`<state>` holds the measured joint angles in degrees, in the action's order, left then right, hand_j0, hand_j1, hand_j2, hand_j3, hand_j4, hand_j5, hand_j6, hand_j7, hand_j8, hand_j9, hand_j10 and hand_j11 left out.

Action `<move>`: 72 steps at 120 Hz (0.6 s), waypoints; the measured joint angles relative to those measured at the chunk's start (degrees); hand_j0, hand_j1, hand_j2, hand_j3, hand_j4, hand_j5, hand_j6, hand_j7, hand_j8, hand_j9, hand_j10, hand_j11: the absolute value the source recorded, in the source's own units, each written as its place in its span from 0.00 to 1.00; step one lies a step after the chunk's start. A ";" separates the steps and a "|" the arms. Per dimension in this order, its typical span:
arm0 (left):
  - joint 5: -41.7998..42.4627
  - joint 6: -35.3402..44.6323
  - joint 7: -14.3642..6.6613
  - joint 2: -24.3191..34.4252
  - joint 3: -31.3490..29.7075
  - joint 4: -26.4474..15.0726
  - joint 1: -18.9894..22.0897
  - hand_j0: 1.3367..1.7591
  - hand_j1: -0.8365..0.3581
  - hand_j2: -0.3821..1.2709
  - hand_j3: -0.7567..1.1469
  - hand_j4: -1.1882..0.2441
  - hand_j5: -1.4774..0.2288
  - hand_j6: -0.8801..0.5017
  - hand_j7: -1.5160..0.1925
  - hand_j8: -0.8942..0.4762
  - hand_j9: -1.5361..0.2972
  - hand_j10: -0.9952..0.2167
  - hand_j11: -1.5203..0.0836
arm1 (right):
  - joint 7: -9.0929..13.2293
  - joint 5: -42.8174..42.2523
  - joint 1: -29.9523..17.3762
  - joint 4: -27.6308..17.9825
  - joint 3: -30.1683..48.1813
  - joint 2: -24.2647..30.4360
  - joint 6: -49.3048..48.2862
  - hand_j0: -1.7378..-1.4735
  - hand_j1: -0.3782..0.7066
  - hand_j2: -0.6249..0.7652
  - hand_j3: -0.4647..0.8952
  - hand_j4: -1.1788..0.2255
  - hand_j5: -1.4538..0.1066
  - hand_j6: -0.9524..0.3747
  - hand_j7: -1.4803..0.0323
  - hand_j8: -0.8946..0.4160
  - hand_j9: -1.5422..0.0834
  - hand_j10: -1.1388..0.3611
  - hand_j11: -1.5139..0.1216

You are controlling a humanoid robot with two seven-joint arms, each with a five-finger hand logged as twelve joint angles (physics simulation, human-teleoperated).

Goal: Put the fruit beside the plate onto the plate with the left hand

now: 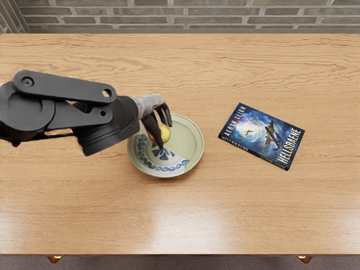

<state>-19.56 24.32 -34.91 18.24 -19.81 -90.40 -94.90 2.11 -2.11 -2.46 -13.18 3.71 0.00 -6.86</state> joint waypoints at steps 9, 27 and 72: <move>0.01 0.23 -0.01 -2.42 0.00 0.76 1.31 0.75 0.37 0.65 0.40 0.30 0.18 0.33 0.26 0.35 0.25 0.27 0.27 | 0.00 0.00 0.00 0.00 0.01 0.00 0.00 0.30 0.04 0.45 0.34 0.83 0.92 0.71 0.97 0.67 0.94 0.75 0.91; -0.65 0.51 -0.10 -2.69 -0.23 2.60 1.27 0.76 0.41 0.61 0.40 0.35 0.28 0.29 0.33 0.33 0.32 0.29 0.35 | 0.00 0.00 0.00 0.00 0.01 0.00 0.00 0.30 0.04 0.45 0.34 0.83 0.92 0.71 0.97 0.67 0.94 0.75 0.91; 3.98 -12.05 -0.09 1.86 3.10 3.20 -1.83 0.76 0.88 0.29 0.40 0.74 0.76 0.57 0.78 0.59 0.74 0.72 0.84 | 0.00 0.00 0.00 0.00 0.00 0.00 0.00 0.30 0.04 0.45 0.34 0.83 0.92 0.71 0.97 0.67 0.94 0.75 0.91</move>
<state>-15.58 12.28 -35.00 20.11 -16.71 -87.20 -96.73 2.11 -2.11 -2.46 -13.18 3.71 0.00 -6.86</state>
